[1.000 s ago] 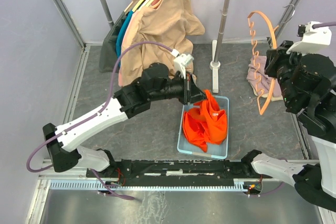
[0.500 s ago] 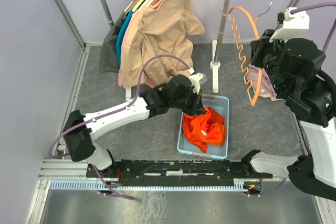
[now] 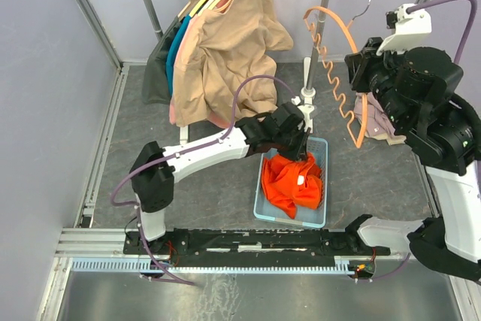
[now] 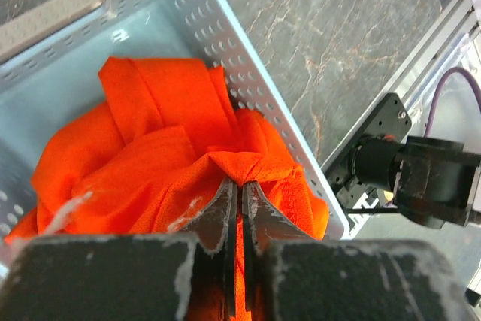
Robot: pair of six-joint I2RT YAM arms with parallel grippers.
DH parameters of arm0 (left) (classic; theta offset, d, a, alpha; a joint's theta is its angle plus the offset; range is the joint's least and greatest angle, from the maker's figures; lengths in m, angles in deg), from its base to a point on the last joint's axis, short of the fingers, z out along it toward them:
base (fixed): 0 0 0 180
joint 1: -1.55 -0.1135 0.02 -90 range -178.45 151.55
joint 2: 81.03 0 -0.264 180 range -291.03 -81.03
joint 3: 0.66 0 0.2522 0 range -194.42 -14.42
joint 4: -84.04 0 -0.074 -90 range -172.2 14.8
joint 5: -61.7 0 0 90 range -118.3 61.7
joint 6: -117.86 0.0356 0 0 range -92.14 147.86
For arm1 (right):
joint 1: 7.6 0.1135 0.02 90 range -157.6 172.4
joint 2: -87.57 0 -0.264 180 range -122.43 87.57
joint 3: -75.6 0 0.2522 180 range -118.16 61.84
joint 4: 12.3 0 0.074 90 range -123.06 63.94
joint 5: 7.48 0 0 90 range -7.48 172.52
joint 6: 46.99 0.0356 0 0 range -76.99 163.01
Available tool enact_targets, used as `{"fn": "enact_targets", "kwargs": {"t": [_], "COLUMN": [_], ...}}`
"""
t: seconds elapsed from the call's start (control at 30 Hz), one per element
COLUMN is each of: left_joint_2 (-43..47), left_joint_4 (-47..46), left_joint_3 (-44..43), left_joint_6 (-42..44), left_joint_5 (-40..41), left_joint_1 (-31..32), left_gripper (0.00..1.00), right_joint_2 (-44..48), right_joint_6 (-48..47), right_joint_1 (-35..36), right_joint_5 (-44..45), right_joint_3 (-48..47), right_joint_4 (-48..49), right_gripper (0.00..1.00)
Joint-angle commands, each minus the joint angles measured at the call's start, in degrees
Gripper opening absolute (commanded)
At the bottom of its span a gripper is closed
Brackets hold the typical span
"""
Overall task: Remove the t-shirt from the hanger
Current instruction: Place the T-shirt in the bin, then place the hanger on the clothesline.
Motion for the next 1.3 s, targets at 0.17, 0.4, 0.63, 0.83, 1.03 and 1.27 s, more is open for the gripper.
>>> {"fn": "enact_targets", "kwargs": {"t": [0.17, 0.4, 0.63, 0.83, 1.03, 1.27], "left_joint_2": [-4.8, -1.7, 0.5, 0.3, 8.1, 13.6], "left_joint_4": [9.0, 15.6, 23.4, 31.8, 26.9, 22.5], "left_joint_3": [-11.8, -14.6, -27.2, -40.0, -33.0, -28.1], "left_joint_6": [5.1, 5.0, 6.1, 6.2, 5.3, 5.2], "left_joint_5": [3.0, 6.5, 11.5, 15.5, 21.9, 26.0], "left_joint_1": [0.5, 0.4, 0.4, -0.1, -0.3, -2.2], "left_gripper": [0.25, 0.72, 0.86, 0.88, 0.89, 0.91], "right_joint_2": [-4.2, -8.2, -17.1, -23.2, -27.0, -29.1], "right_joint_6": [-0.5, -3.0, -7.2, -4.9, -3.3, -2.5], "right_joint_1": [-0.3, -0.3, -1.0, -5.5, -10.7, -11.7], "right_joint_5": [-3.5, -0.2, 0.8, -4.7, -9.7, -12.1], "right_joint_3": [-4.8, -6.0, -16.7, -22.8, -24.4, -24.2], "right_joint_4": [4.4, 8.0, 6.4, 6.7, 9.8, 10.7], "right_gripper": [0.01, 0.01, 0.01, 0.01, 0.01, 0.01]}}
